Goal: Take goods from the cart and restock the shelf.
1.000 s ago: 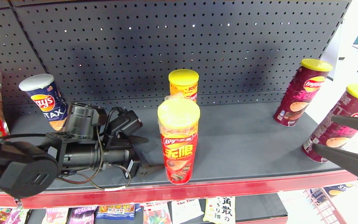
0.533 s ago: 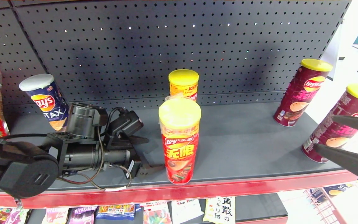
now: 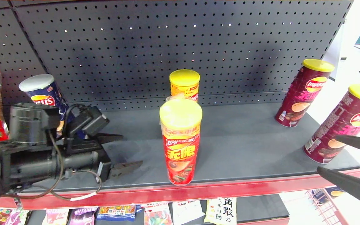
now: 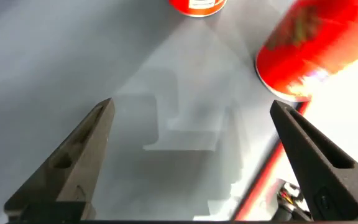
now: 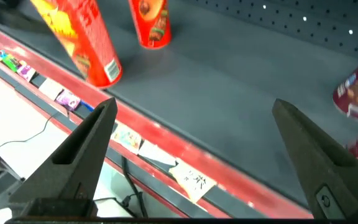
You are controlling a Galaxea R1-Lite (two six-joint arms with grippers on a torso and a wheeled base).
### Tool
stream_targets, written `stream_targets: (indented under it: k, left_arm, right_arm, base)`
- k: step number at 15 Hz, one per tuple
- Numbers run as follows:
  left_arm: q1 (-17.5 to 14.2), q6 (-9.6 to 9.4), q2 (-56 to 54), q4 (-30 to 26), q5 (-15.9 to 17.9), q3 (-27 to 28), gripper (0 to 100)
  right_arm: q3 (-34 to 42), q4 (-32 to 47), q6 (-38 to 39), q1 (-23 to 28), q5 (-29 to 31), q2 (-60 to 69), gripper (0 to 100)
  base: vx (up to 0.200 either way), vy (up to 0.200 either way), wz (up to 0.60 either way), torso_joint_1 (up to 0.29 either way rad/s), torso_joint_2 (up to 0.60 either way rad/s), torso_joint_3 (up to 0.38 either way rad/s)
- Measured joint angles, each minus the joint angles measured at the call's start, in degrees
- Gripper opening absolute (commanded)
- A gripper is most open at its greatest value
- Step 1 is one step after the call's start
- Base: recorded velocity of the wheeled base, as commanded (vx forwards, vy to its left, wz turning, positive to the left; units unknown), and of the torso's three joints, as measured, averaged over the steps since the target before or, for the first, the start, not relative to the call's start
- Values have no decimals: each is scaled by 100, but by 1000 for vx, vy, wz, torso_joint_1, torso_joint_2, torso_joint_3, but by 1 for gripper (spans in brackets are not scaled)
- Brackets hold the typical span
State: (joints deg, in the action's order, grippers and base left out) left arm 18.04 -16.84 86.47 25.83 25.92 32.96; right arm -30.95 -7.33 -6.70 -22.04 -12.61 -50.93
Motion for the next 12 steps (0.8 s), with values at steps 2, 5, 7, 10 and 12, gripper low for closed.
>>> stream_targets:
  k: [2,5,7,10,12]
  left_arm:
    - [-204,132,-968,-38,-446,-502,100]
    - [-402,502,-2586,-339,-1648,-1059,100]
    - [-482,669,-3573,-763,-2160,-1334,100]
    - [-547,813,-4626,-1374,-2503,-1534,100]
    - [-567,813,-4860,-1380,-2523,-1486,100]
  right_arm:
    - [341,24,-24,173,196,358,100]
    - [791,44,-54,706,631,967,100]
    - [953,52,-51,1085,919,1293,100]
    - [1051,51,-38,1587,1091,1563,100]
    - [1045,51,-33,1714,1084,1598,100]
  base:
    - [0,0,0,0,0,0]
    - [0,0,0,0,0,0]
    - [0,0,0,0,0,0]
    - [0,0,0,0,0,0]
    - [0,0,0,0,0,0]
